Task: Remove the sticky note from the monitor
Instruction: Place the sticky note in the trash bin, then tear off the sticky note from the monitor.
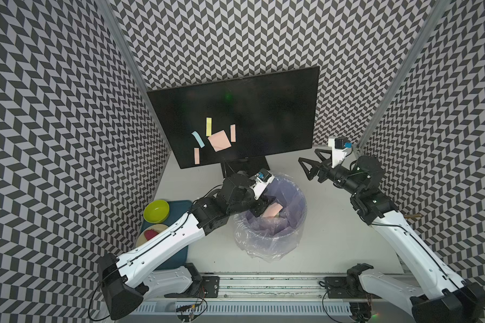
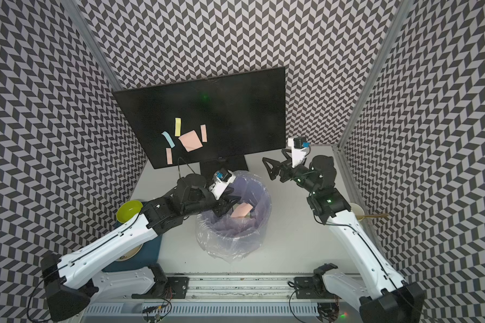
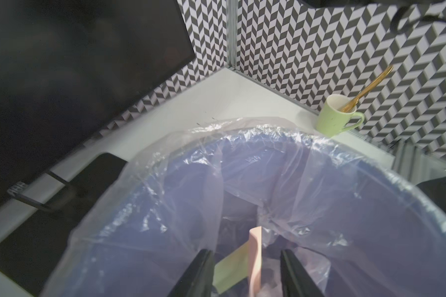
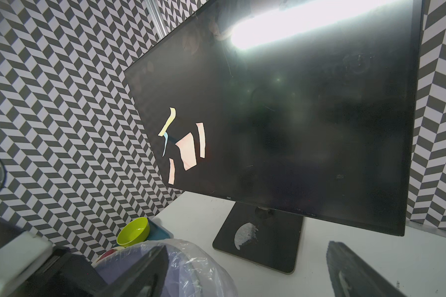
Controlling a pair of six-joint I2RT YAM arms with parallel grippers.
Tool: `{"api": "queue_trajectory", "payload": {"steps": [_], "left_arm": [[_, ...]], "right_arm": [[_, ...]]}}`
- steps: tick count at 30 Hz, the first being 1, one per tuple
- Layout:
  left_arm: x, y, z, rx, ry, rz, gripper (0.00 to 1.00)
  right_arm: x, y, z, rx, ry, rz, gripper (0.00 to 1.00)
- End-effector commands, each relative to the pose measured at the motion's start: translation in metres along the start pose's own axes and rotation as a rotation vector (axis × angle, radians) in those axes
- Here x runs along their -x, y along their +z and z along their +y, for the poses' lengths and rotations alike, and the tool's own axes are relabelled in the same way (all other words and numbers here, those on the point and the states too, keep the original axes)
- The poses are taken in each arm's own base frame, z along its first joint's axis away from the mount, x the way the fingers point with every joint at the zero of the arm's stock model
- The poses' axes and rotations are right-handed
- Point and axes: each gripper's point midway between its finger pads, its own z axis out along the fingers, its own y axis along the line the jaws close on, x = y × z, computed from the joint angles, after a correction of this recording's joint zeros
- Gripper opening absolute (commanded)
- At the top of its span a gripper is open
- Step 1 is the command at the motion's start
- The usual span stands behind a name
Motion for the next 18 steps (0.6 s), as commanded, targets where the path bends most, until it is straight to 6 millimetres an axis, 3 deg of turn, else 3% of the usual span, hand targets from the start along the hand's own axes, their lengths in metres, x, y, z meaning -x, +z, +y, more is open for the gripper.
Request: {"api": "queue_trajectory", "payload": {"steps": [1, 3, 6, 13, 18], "left_arm": [[0.018, -0.016, 0.004, 0.026, 0.014, -0.074, 0.65], [0.024, -0.021, 0.007, 0.036, 0.009, -0.098, 0.72], [0.037, -0.028, 0.027, 0.088, -0.038, -0.141, 0.78], [0.065, -0.057, 0.101, 0.180, -0.216, -0.322, 0.87], [0.070, -0.076, 0.157, 0.239, -0.365, -0.454, 0.90]], "right_arm": [[0.026, -0.005, 0.005, 0.002, -0.043, -0.069, 0.99], [0.025, -0.005, 0.004, 0.001, -0.043, -0.068, 0.99], [0.024, -0.003, 0.005, 0.012, -0.037, -0.067, 0.99], [0.025, 0.000, 0.013, 0.065, -0.015, -0.074, 0.99], [0.025, 0.001, 0.016, 0.087, -0.006, -0.075, 0.99]]}}
